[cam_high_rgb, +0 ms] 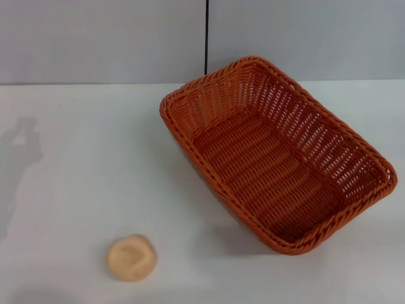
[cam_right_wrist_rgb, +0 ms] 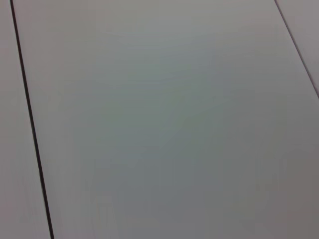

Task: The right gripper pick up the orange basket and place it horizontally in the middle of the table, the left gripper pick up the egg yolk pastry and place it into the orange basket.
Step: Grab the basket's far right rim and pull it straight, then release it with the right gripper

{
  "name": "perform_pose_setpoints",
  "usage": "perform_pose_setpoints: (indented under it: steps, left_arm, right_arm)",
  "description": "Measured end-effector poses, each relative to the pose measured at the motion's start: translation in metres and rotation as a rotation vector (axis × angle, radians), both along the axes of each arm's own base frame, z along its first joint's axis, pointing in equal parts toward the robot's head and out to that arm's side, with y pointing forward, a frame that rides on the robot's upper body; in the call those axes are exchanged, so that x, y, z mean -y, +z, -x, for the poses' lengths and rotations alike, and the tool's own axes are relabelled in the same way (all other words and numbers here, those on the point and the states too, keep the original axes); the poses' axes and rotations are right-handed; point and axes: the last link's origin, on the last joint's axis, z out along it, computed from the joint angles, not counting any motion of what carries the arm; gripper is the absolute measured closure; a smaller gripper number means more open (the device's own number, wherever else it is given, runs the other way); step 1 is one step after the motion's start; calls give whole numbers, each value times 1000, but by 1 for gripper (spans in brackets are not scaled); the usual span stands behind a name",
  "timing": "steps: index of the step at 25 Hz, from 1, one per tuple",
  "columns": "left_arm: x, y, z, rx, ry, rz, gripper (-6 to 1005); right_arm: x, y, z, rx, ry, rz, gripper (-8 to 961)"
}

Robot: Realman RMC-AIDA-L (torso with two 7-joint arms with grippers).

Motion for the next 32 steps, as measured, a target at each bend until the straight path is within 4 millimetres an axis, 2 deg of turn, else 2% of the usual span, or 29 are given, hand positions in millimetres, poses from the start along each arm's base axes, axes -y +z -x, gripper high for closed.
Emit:
perform_pose_setpoints:
  steps: [13,19,22,24,26,27,28,31,32]
  left_arm:
    - [0,0,0,-1,0,2,919]
    - [0,0,0,-6,-5,9,915]
    - [0,-1,0,-7,-4,10,913]
    - [0,-1,0,-9,-3,11,911]
    - [0,-1,0,-11,-3,11,872]
    - [0,-1,0,-11,-3,11,853]
    - [0,-1,0,-11,-3,11,820]
    - [0,-1,0,-16,-3,9,719]
    - [0,-2,-1,-19,-4,9,686]
  right_arm:
    - [8,1,0,3,15,-11,129]
    - [20,15,16,50,178,28,129]
    - [14,38,31,28,312,174,129]
    - [12,44,36,28,343,224,129]
    - [7,57,48,32,391,328,129]
    - [-2,72,62,22,431,461,129]
    - [-2,72,62,22,431,461,129]
    - [-17,92,86,19,435,668,129]
    - [-29,101,103,21,413,801,129]
